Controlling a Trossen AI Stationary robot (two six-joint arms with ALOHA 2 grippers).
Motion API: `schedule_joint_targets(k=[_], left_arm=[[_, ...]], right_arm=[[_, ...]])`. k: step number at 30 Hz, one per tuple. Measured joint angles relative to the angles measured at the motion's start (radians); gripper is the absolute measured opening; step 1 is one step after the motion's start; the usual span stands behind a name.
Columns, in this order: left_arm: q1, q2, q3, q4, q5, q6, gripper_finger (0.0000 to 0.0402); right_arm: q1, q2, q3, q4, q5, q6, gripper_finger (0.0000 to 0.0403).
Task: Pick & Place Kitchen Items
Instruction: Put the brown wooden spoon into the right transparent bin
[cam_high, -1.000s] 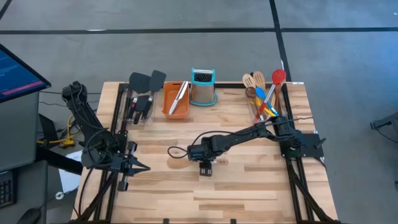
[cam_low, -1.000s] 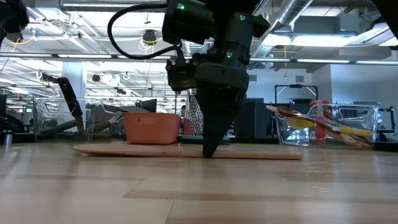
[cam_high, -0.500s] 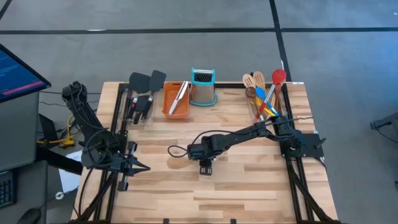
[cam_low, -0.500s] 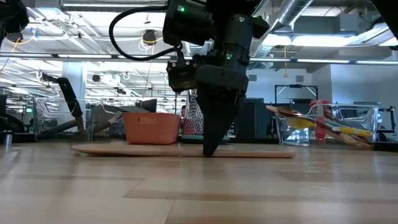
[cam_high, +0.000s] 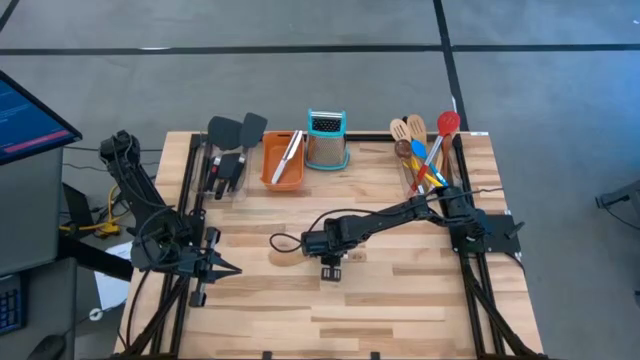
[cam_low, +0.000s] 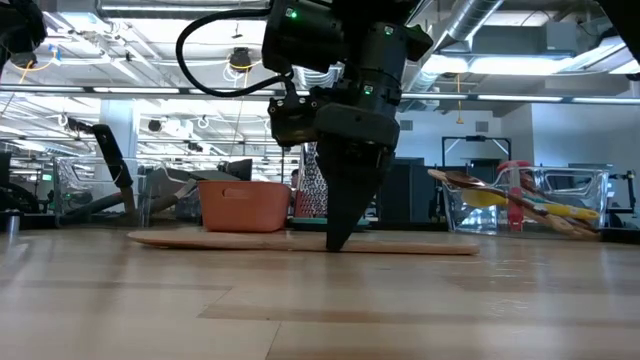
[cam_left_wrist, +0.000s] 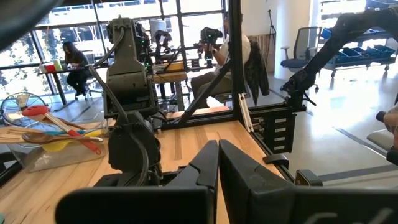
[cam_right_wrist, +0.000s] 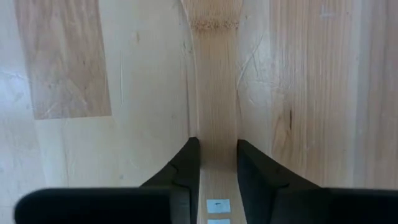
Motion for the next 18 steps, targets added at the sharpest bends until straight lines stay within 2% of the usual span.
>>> schedule_joint_targets(k=[18], left_arm=[[0.000, 0.000, 0.000, 0.000, 0.000, 0.000, 0.0002]], right_arm=[[0.001, -0.009, -0.003, 0.007, -0.006, 0.003, 0.0068]])
